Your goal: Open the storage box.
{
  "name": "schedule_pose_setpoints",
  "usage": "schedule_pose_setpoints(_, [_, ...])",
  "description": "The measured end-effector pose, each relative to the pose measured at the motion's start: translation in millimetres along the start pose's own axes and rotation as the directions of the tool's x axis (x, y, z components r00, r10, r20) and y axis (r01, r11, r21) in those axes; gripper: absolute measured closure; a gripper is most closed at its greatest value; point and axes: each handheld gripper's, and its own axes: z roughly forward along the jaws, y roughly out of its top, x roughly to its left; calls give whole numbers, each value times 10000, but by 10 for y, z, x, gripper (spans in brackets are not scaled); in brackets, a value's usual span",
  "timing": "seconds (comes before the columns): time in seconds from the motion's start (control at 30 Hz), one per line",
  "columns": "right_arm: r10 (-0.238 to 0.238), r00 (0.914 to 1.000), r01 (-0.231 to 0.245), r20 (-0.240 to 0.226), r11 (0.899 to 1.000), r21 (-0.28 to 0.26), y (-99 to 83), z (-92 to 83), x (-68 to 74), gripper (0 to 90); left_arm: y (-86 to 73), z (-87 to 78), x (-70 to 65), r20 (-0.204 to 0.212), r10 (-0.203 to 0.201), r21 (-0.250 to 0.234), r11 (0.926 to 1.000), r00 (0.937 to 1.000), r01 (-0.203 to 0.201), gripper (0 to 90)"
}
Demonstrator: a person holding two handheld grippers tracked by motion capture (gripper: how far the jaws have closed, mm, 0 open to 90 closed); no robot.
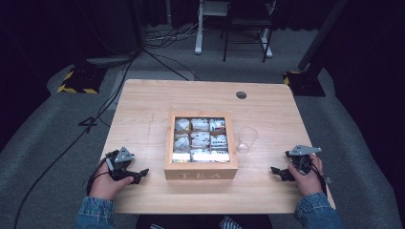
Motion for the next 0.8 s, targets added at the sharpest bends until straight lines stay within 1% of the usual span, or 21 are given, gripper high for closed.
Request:
schedule_pose_setpoints(0.27, [-8, 10000, 8, -4, 10000, -2, -1, 0, 0, 4, 0, -1, -1, -11, -4, 1, 10000, 10000, 4, 141])
schedule_pose_setpoints(0.4, [-6, 10000, 6, -5, 10000, -2, 0, 0, 0, 4, 1, -7, -8, -22, -75, 34, 10000, 10000, 75, 147])
schedule_pose_setpoints(0.43, [-8, 10000, 8, -4, 10000, 0, 0, 0, 0, 4, 6, -11, -4, -37, 21, 45, 10000, 10000, -21, 156])
schedule_pose_setpoints(0.47, [-6, 10000, 6, -5, 10000, 1, 0, 0, 0, 4, 6, -11, -4, -37, 21, 45, 10000, 10000, -21, 164])
schedule_pose_setpoints(0.53, [-9, 10000, 9, -5, 10000, -2, 0, 0, 0, 4, 25, -31, -17, 9, -39, 284, 9996, 10000, 39, 183])
schedule_pose_setpoints(0.57, [-7, 10000, 7, -3, 10000, 0, 0, 0, 0, 4, 35, -44, -24, 60, -135, 382, 9992, 9999, 133, 197])
schedule_pose_setpoints(0.63, [-7, 10000, 7, -4, 10000, -1, 0, 0, 0, 4, 52, -64, -37, 179, -200, 264, 9995, 9996, 196, 230])
schedule_pose_setpoints(0.67, [-4, 10000, 4, -4, 10000, 0, 0, 0, 0, 4, 64, -82, -46, 201, -236, 215, 9995, 9995, 232, 233])
schedule_pose_setpoints(0.8, [-4, 10000, 4, -5, 10000, 0, 0, 0, 0, 4, 116, -145, -75, 238, -79, 29, 10000, 9997, 78, 241])
